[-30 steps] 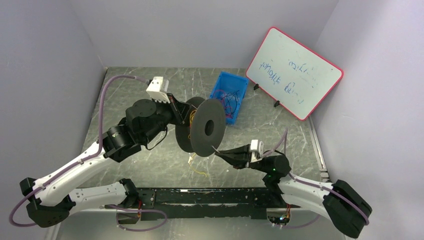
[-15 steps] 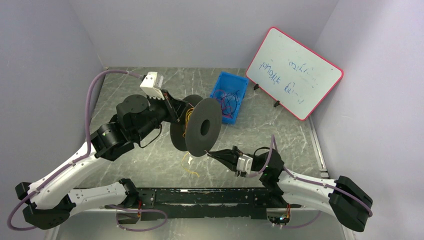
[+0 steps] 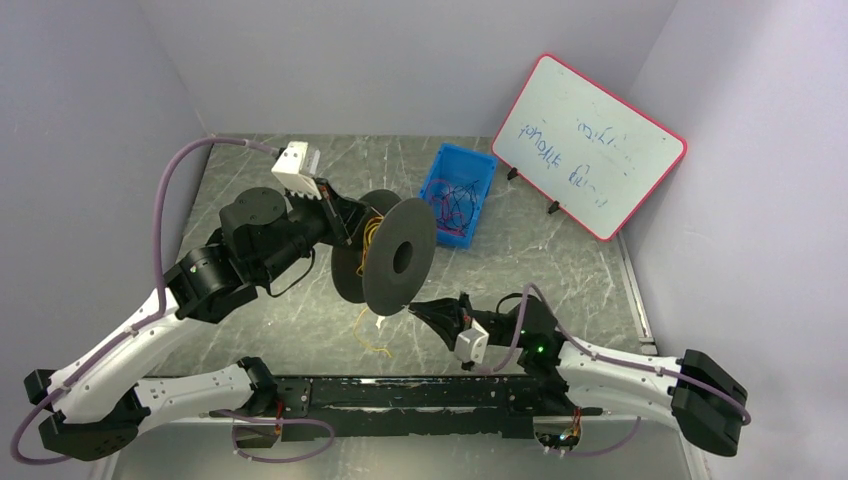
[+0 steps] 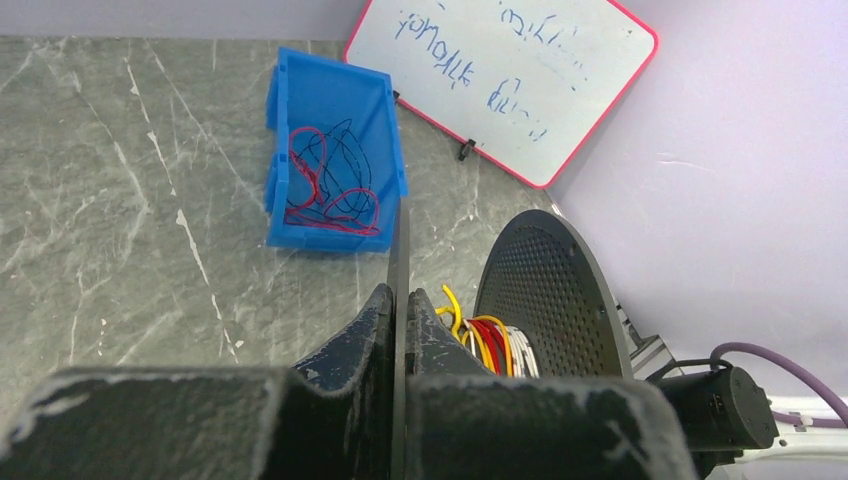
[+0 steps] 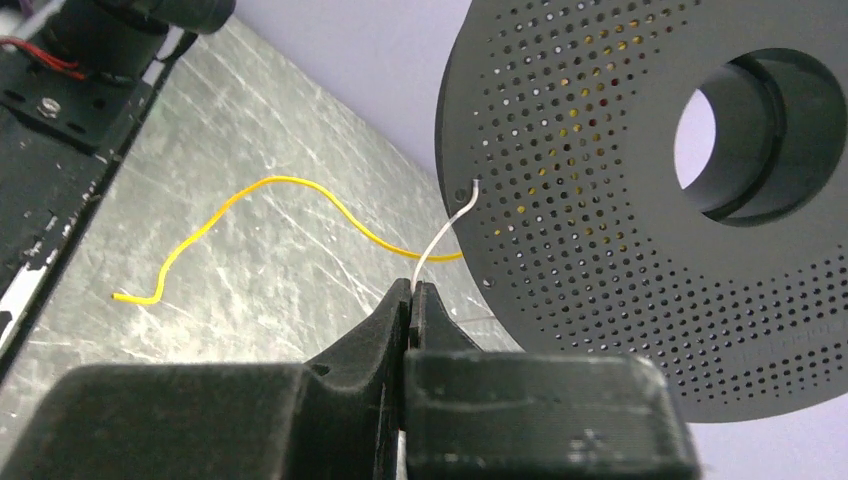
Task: Wrap the cables
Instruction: Wrap the cable around the cable reel.
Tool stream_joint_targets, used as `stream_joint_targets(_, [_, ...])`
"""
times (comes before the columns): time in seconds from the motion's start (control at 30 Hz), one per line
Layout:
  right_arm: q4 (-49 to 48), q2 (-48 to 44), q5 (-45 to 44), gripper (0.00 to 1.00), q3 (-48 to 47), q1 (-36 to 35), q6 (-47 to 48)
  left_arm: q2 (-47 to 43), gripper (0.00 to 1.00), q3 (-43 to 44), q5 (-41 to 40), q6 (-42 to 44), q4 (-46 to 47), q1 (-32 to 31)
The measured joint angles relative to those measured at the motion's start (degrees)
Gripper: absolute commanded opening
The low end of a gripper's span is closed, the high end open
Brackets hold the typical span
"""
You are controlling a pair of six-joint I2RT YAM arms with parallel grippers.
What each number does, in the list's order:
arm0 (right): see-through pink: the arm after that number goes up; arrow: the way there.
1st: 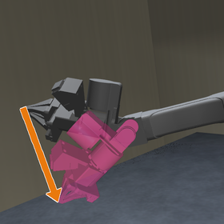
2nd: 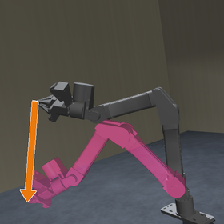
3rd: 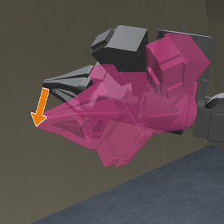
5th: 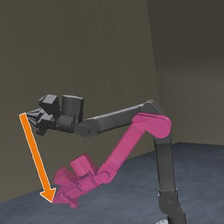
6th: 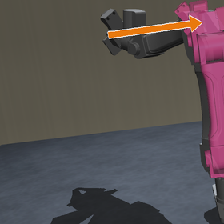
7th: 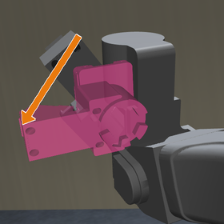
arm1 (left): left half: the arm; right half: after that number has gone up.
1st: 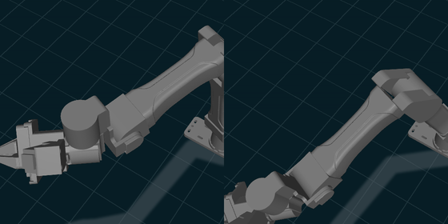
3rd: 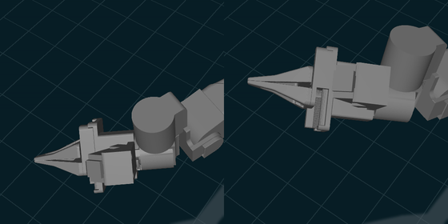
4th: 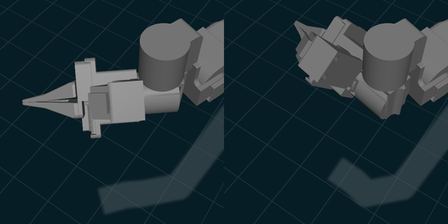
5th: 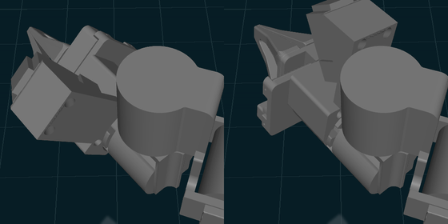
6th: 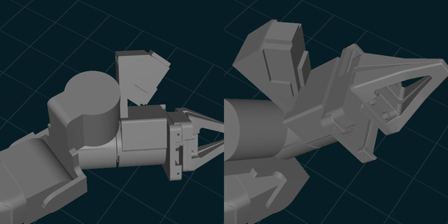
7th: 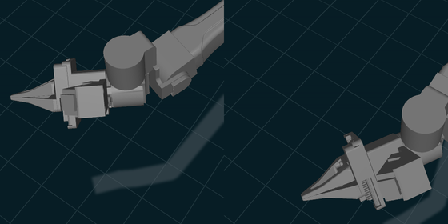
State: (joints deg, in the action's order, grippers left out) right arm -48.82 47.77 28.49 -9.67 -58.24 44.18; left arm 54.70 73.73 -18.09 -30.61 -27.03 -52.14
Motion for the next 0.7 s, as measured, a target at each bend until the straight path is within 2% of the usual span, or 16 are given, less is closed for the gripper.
stream_joint_targets(0.3, [-2.2, 6.8, -10.4, 0.00, -1.4, -5.4, 11.0, 1.1, 0.07, 1.5, 0.4, 0.7, -0.8, 0.1])
stream_joint_targets(0.7, [-22.4, 20.1, -20.7, 0.00, -0.3, -9.3, 15.2, 3.4, 0.07, 1.6, -0.4, 0.7, 1.9, 0.4])
